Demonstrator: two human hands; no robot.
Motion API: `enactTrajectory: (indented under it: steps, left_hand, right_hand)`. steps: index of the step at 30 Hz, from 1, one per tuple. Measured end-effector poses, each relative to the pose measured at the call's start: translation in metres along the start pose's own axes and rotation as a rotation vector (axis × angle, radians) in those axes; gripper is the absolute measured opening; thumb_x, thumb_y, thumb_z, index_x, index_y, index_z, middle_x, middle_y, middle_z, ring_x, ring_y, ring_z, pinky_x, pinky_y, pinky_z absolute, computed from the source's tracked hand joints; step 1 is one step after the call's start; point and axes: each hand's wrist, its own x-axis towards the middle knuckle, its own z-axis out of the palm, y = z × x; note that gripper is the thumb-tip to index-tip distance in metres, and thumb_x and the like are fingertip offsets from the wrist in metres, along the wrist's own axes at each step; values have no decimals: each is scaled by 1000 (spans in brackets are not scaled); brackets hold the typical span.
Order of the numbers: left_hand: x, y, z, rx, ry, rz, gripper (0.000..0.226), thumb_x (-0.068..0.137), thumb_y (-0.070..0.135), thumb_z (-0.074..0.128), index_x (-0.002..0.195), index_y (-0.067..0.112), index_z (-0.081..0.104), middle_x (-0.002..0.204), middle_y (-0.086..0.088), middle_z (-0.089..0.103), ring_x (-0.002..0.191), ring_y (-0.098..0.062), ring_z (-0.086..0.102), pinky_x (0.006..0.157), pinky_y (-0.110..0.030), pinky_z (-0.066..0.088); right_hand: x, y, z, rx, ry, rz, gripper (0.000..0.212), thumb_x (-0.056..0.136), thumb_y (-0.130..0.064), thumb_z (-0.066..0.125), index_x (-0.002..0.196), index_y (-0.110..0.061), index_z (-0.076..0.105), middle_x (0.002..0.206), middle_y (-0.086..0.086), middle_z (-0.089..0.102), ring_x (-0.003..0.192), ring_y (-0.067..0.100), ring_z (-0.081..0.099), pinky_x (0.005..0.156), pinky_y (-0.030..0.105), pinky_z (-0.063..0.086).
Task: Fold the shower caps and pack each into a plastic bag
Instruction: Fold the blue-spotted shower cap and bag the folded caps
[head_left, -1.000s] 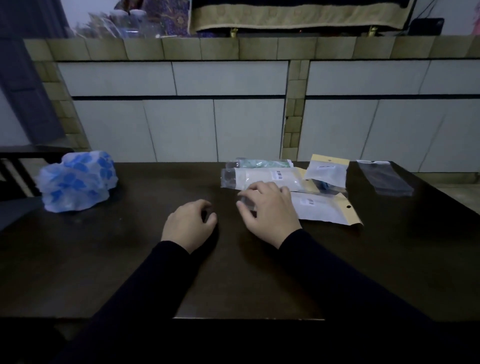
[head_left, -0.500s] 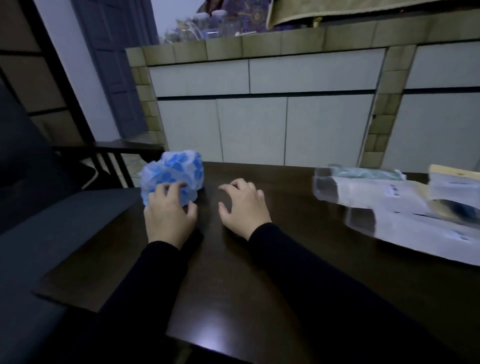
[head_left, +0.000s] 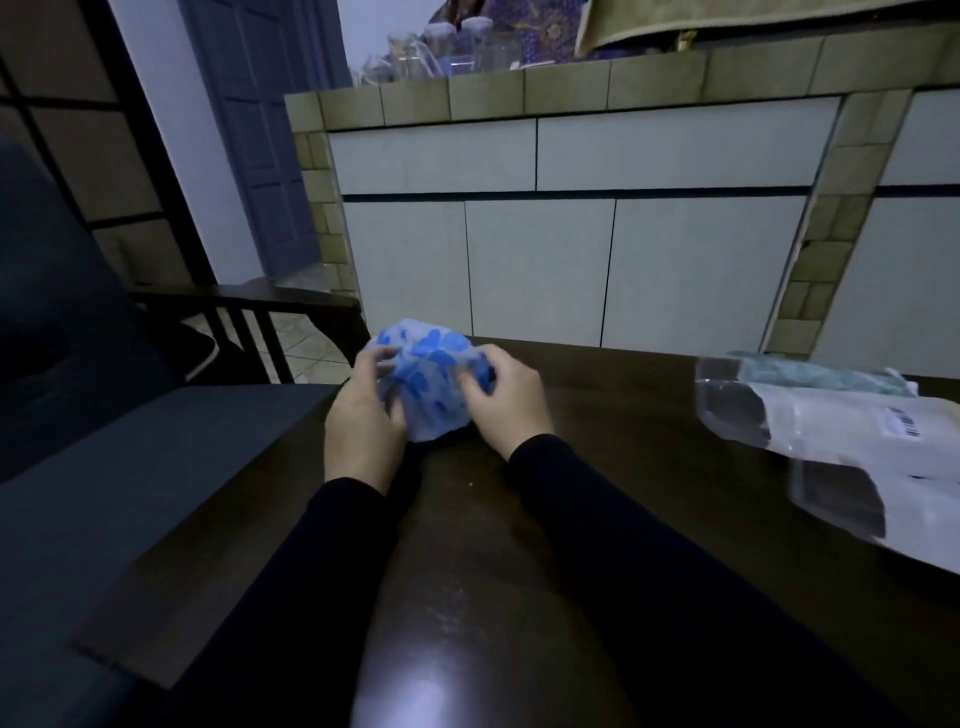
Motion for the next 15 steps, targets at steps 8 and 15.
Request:
enactTrajectory:
  steps: [8, 15]
  left_hand:
    - [-25, 37, 13, 14, -216, 565, 64, 74, 55, 67, 130, 27, 52, 146, 8, 43, 133, -4, 37, 99, -26, 27]
    - [-41, 86, 37, -450, -21, 222, 11, 84, 40, 60, 92, 35, 65, 87, 15, 69, 84, -1, 63, 80, -29, 52]
  right_hand:
    - [-17, 28, -78, 426, 359, 470, 41, 94, -42, 55, 63, -14, 55, 66, 0, 59, 67, 16, 58, 66, 31, 48]
    - [-57, 18, -143, 408, 497, 71, 47, 83, -53, 49, 126, -39, 34, 120, -2, 41, 110, 3, 45, 91, 8, 35]
